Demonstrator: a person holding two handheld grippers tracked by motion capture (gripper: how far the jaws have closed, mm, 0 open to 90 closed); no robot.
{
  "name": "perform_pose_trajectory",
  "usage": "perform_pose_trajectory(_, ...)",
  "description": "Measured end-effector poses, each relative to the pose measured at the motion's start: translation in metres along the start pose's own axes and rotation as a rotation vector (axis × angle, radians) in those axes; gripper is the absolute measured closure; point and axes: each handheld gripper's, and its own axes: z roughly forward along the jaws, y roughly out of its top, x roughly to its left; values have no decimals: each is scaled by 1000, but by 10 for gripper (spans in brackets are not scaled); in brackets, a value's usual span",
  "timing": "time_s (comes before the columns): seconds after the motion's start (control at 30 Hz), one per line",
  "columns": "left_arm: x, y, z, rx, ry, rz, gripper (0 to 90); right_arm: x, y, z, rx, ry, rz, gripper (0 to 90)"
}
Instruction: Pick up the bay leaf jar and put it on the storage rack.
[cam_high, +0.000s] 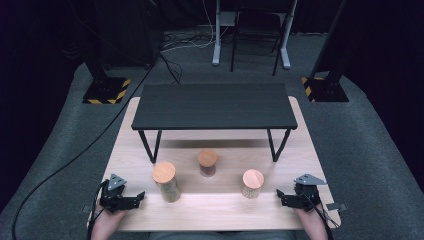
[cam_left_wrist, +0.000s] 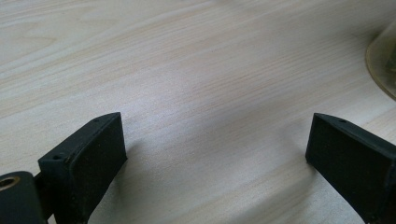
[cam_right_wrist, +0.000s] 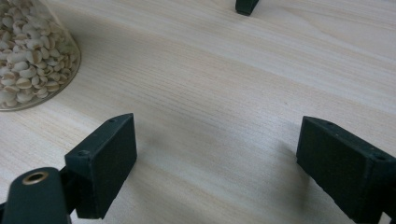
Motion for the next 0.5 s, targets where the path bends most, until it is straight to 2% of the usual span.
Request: perform_pose_trajectory(0.5, 0, -1, -1, -1, 3, -2, 46, 0, 0, 0, 2, 0, 0, 112)
